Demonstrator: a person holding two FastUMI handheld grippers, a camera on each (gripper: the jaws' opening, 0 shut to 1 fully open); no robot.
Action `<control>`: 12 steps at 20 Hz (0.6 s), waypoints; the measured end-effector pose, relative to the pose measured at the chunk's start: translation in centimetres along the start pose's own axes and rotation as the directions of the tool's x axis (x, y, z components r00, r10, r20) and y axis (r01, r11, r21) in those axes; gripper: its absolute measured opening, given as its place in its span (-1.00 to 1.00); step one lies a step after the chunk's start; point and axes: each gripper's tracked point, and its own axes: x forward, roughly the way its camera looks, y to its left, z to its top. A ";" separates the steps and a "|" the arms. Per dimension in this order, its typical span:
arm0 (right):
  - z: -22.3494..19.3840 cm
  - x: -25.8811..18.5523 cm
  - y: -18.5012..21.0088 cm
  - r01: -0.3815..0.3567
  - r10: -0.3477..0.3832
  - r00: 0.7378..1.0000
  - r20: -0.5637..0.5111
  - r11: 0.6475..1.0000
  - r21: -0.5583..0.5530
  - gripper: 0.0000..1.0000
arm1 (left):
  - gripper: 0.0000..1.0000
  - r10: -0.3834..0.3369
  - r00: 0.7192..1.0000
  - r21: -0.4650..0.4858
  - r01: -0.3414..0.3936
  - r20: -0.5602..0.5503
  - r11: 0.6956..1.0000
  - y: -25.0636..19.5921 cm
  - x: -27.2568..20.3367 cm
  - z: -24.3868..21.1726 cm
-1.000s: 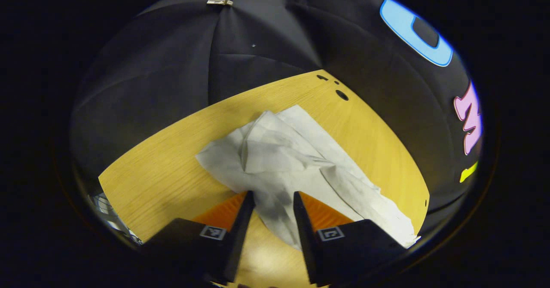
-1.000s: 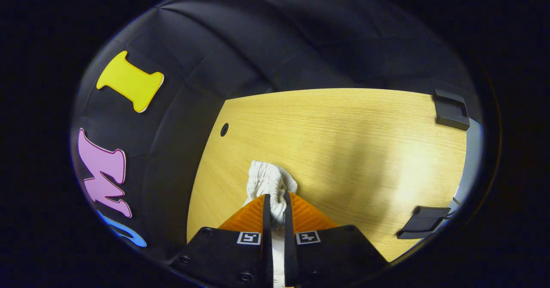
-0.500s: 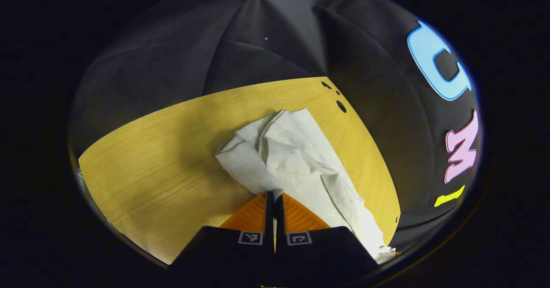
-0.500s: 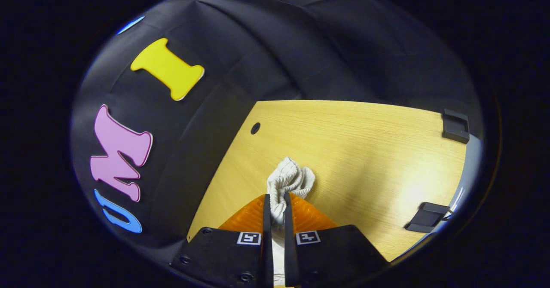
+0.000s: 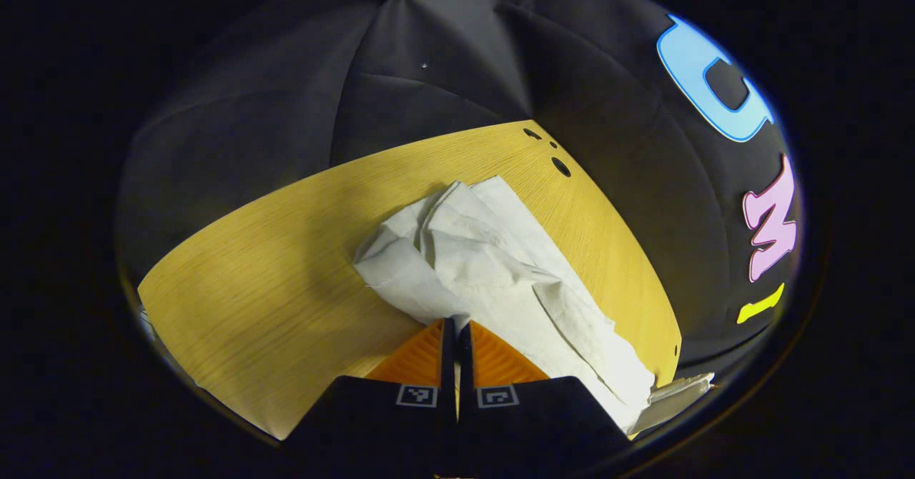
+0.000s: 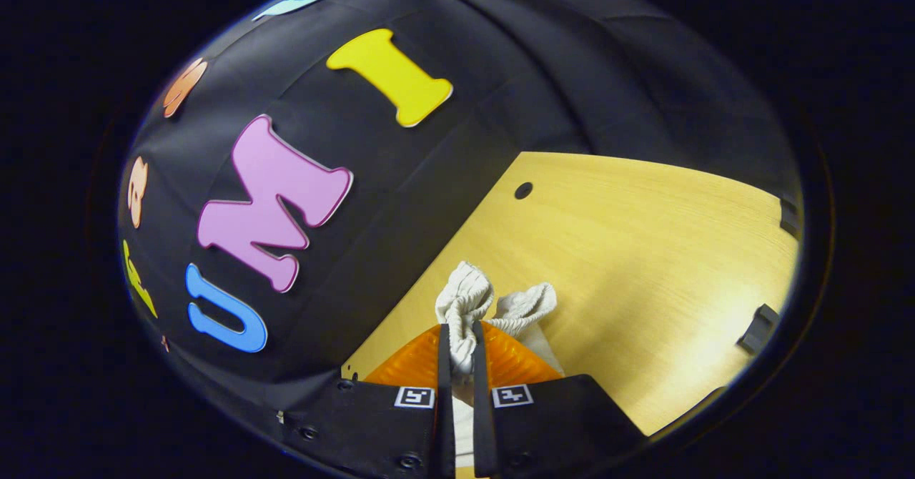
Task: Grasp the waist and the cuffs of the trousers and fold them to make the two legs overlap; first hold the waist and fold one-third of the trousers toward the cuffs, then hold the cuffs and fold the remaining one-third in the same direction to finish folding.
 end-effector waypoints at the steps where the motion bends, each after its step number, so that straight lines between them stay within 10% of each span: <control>1: -1.2 0.4 1.4 -0.017 0.017 1.000 -0.011 0.999 -0.039 -0.71 | -0.88 -0.002 1.000 -0.001 0.002 0.000 1.000 0.0 0.0 0.0; 12: -19.4 4.0 11.4 -0.200 0.106 0.960 -0.258 0.905 -0.376 -0.71 | -0.88 -0.025 1.000 -0.015 0.025 0.011 1.000 -0.1 0.1 0.2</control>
